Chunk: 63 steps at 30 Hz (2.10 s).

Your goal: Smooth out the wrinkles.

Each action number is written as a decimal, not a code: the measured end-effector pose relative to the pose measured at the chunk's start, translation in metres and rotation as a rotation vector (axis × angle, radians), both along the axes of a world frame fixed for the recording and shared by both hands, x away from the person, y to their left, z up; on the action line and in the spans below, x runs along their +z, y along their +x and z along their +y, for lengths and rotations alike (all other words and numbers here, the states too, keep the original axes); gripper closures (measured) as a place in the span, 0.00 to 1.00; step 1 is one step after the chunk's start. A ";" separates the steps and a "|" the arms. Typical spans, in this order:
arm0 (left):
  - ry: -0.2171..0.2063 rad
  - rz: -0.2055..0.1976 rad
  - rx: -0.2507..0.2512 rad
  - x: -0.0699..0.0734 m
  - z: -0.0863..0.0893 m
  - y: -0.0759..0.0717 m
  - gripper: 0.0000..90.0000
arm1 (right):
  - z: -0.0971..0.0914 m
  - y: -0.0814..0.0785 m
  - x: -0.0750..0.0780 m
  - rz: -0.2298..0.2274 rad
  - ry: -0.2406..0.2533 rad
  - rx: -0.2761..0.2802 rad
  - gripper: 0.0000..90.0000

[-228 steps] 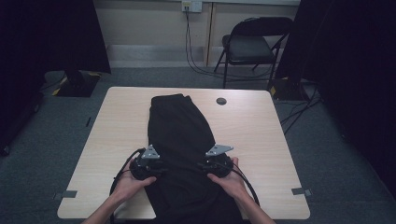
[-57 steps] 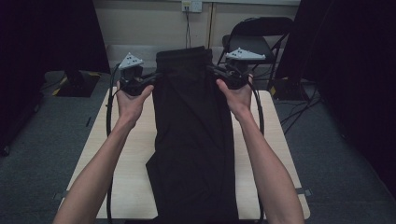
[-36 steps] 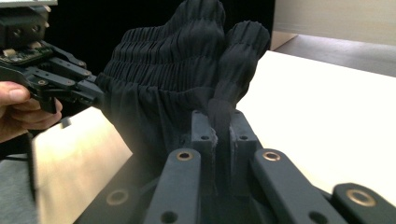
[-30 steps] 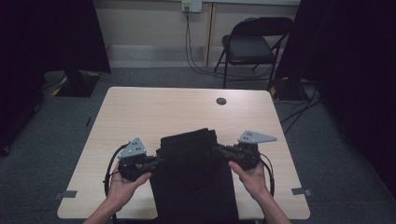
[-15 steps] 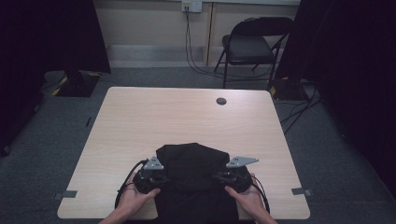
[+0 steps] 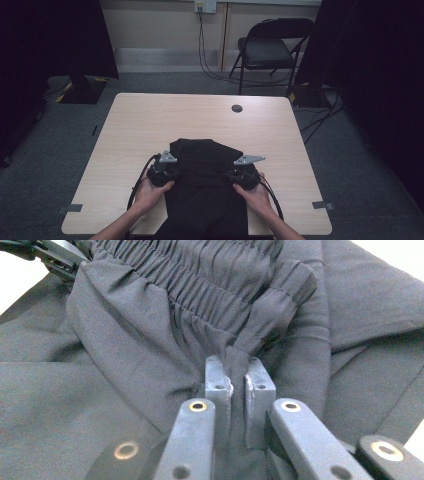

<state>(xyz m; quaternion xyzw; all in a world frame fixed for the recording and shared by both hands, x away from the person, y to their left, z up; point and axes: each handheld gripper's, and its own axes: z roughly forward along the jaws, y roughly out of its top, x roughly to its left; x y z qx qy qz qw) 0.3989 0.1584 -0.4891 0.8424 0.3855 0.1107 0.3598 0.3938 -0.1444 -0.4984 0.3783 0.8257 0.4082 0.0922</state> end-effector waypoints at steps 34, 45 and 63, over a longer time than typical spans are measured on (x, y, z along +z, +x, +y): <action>-0.233 -0.209 0.125 0.083 0.009 0.077 0.97 | 0.008 0.091 0.082 -0.154 0.108 -0.120 0.93; -0.363 -0.414 0.060 0.211 0.014 0.054 0.97 | -0.002 0.089 0.206 -0.334 0.283 -0.108 0.94; -0.362 -0.211 -0.067 0.131 0.020 -0.058 0.97 | -0.020 -0.020 0.156 -0.217 0.318 0.028 0.94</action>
